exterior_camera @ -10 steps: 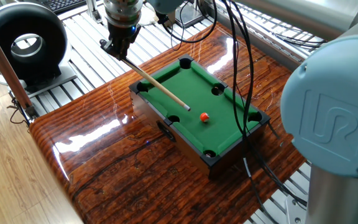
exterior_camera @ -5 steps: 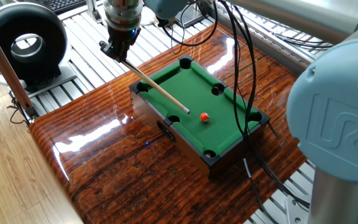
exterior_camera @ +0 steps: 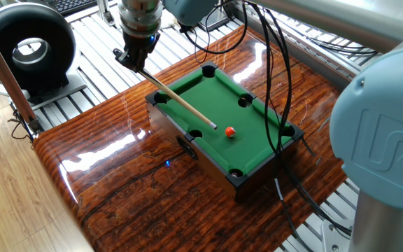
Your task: Hit the pool ball
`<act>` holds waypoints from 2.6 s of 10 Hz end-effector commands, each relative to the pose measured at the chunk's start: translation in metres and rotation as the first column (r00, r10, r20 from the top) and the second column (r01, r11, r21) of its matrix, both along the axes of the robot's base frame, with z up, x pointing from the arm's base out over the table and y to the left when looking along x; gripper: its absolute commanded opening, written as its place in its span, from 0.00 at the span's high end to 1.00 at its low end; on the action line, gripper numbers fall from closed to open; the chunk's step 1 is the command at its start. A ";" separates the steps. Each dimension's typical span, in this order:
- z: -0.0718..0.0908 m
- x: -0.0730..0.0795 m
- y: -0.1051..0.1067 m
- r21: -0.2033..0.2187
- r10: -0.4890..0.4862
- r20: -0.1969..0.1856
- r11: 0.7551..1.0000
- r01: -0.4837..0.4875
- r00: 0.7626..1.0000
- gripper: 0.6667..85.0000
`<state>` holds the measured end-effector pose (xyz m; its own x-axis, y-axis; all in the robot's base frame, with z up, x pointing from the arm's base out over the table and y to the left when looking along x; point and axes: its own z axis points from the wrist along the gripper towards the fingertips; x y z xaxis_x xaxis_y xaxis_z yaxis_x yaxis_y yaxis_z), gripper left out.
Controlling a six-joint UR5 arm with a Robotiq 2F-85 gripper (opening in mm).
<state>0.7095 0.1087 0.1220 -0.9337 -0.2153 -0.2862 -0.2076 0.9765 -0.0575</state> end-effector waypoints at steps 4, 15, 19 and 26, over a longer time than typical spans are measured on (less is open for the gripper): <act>0.000 -0.012 -0.005 0.007 0.013 -0.004 1.000 -0.013 1.000 0.99; -0.024 -0.058 -0.019 0.107 0.005 -0.054 0.994 0.001 0.999 0.99; -0.025 -0.053 -0.009 0.148 -0.043 -0.063 0.988 0.051 0.997 0.99; -0.033 -0.051 -0.017 0.135 -0.041 -0.096 0.989 0.053 0.995 0.99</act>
<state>0.6561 0.0947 0.0905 -0.9650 -0.1322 -0.2265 -0.1572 0.9829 0.0959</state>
